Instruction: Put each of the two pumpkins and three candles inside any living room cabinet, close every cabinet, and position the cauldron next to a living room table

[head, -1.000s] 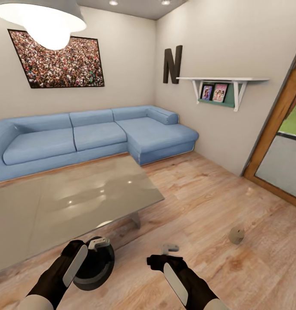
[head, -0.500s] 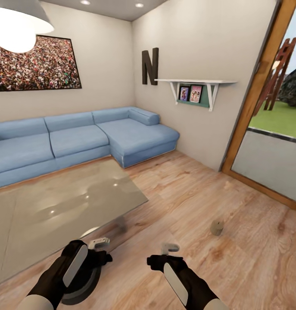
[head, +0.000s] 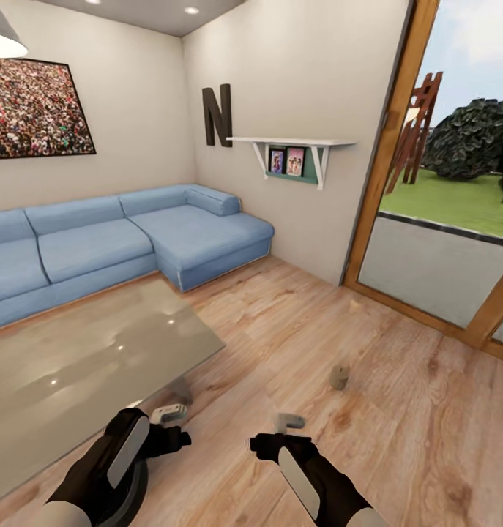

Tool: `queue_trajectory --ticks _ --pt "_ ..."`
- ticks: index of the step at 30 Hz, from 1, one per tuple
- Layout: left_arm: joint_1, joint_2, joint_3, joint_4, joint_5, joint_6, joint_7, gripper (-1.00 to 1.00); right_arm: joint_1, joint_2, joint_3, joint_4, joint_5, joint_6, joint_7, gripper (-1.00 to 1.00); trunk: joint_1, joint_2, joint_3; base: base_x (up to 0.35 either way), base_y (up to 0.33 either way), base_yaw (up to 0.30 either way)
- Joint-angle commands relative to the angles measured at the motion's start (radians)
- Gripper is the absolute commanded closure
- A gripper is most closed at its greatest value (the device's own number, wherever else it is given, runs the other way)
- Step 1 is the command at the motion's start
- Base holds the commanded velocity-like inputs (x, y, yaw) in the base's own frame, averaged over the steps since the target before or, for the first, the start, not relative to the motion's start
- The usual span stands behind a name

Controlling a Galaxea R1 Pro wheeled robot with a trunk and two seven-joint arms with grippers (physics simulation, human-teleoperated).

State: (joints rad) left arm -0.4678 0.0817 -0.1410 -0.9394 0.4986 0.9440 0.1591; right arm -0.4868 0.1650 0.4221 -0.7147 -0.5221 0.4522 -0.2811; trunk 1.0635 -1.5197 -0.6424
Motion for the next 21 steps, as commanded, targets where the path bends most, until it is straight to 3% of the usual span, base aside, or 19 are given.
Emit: queue_trajectory --ticks 1,21 --pt "0.0 0.001 -0.003 -0.001 0.011 0.002 0.01 -1.0 -0.001 -0.001 0.004 -0.001 -0.01 0.002 -0.01 -1.0 -0.004 0.007 0.002 0.0 0.0 -0.279" --pt "-0.001 0.001 -0.003 -0.003 0.011 0.002 0.012 -1.0 -0.001 -0.001 0.004 -0.003 -0.01 0.005 -0.015 -1.0 -0.081 0.147 0.065 0.0 0.0 -0.279"
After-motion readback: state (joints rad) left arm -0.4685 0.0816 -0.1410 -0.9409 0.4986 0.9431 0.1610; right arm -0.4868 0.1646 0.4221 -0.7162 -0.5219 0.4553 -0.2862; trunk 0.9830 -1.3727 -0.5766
